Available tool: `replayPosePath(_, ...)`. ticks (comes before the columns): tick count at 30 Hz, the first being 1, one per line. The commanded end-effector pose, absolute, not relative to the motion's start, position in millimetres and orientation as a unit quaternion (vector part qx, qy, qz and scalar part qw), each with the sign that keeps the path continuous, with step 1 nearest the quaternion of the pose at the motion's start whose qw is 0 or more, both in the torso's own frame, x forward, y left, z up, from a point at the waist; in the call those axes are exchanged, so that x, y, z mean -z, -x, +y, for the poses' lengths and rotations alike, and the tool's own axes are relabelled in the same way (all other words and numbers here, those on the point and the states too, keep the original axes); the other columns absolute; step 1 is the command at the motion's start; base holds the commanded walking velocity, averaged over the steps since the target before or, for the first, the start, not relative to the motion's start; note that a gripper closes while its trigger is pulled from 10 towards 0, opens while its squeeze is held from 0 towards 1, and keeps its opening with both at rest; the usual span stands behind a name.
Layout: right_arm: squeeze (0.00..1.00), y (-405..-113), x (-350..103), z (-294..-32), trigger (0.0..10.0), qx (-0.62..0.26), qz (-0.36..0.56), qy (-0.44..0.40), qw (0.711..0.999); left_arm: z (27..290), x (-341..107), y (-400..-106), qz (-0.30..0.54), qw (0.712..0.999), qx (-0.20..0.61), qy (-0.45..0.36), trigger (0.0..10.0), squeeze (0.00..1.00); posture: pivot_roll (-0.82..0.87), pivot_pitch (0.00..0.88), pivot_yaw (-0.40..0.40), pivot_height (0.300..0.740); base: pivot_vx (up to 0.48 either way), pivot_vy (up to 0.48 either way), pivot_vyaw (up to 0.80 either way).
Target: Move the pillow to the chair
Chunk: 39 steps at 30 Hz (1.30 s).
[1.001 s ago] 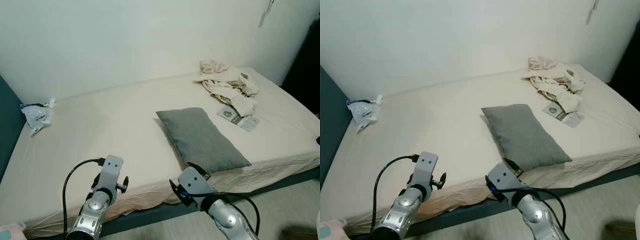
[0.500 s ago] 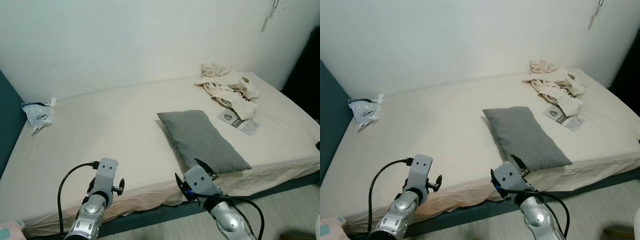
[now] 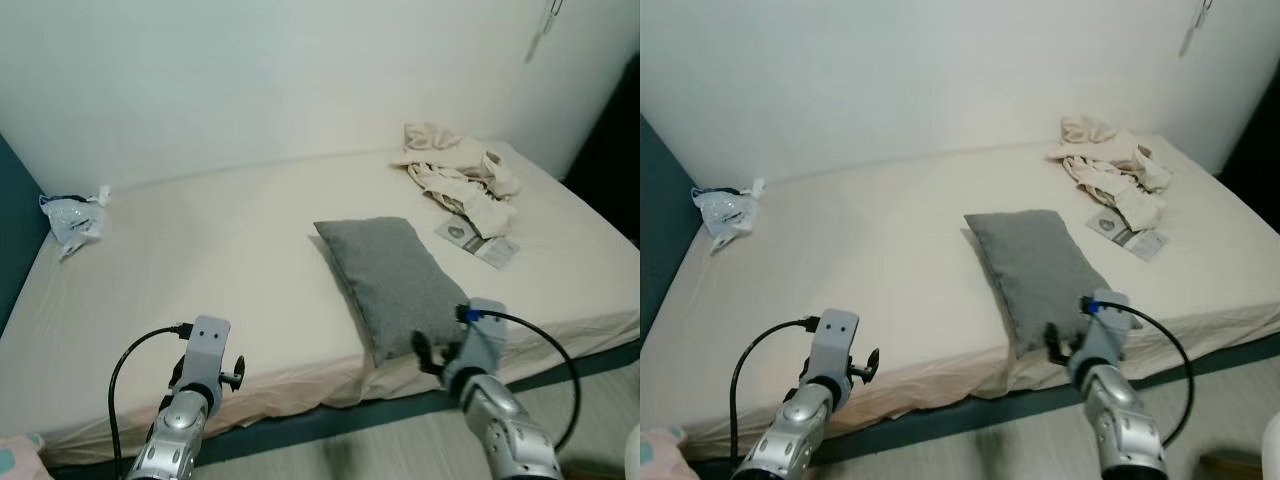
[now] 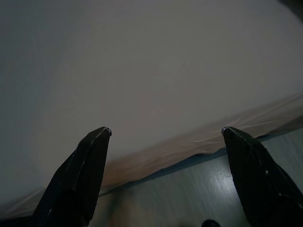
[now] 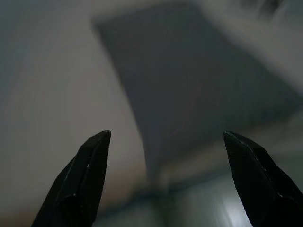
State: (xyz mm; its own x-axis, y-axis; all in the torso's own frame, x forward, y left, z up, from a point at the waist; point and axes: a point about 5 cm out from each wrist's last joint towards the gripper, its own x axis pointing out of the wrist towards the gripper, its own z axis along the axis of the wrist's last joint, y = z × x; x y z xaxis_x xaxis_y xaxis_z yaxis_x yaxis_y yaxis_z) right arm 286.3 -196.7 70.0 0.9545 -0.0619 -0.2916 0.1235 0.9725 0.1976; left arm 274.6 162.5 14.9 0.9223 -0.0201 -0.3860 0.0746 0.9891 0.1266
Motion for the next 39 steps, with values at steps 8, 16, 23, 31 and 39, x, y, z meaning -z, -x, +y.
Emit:
replayPosePath(8,0.00,-266,-27,-198,10.0,0.014,0.260,-0.058,0.964,146,-2,-263,0.211,0.975,0.055,-0.053,10.0,0.00,-0.14,0.103,-0.012,0.740,0.000,0.000,0.00)
replayPosePath(16,0.00,-259,-26,-192,10.0,0.023,0.182,-0.108,0.977,166,3,-258,0.230,0.973,-0.014,-0.026,10.0,0.00,-0.10,0.085,-0.010,0.740,0.000,0.000,0.00)
replayPosePath(23,0.00,-253,-8,-176,10.0,-0.041,0.227,-0.140,0.963,162,16,-251,0.275,0.961,0.014,-0.025,10.0,0.00,-0.10,0.054,-0.019,0.740,0.000,0.000,0.00)
replayPosePath(31,0.00,-262,2,-181,10.0,-0.007,0.240,-0.081,0.967,169,11,-260,0.246,0.968,-0.009,-0.041,10.0,0.00,-0.08,0.035,-0.035,0.740,0.000,0.000,0.00)
replayPosePath(39,0.00,-272,-5,-182,10.0,-0.011,0.226,-0.060,0.972,176,12,-260,0.253,0.966,-0.024,-0.055,10.0,0.00,-0.08,0.030,-0.058,0.740,0.000,0.000,0.00)
